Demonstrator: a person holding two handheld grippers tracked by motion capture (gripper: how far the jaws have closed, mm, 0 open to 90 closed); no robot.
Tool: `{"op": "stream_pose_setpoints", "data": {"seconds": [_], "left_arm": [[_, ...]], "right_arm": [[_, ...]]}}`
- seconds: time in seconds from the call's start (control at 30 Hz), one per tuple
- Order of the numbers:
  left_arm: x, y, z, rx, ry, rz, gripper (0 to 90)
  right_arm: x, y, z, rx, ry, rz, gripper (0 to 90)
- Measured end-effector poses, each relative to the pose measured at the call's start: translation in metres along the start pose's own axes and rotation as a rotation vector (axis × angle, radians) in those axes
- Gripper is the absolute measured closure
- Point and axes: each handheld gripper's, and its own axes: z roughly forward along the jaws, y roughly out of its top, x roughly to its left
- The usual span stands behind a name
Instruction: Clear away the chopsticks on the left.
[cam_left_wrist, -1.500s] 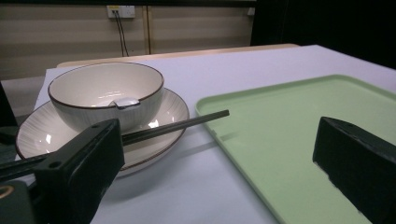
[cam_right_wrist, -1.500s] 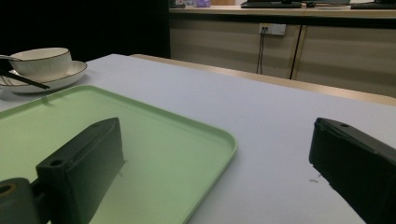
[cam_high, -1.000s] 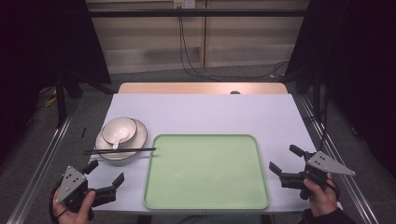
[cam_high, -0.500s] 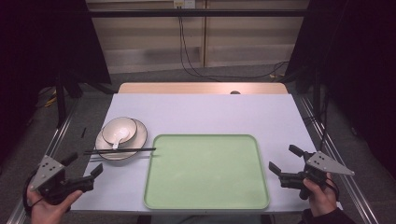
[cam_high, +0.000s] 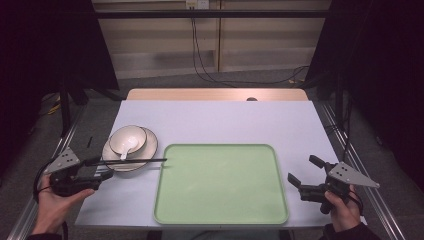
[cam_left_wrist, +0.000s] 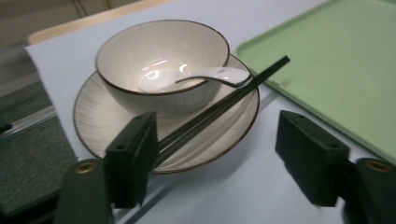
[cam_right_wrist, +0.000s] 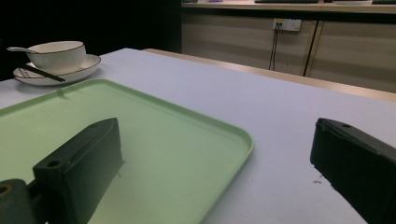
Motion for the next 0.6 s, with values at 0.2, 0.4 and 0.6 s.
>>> {"op": "stream_pose_setpoints", "data": {"seconds": [0.2,0.4,0.6], "left_arm": [[0.01,0.003,0.01,0.06,-0.045,0.101,51.2],[0.019,0.004,0.022,0.106,-0.05,0.127,55.5],[0.024,0.004,0.034,0.163,-0.044,0.167,64.2]], "right_arm": [[-0.001,0.0,0.0,0.003,0.0,0.002,1.7],[0.0,0.0,0.001,0.0,-0.003,0.0,1.7],[0.0,0.0,0.001,0.004,-0.008,-0.005,1.7]]}}
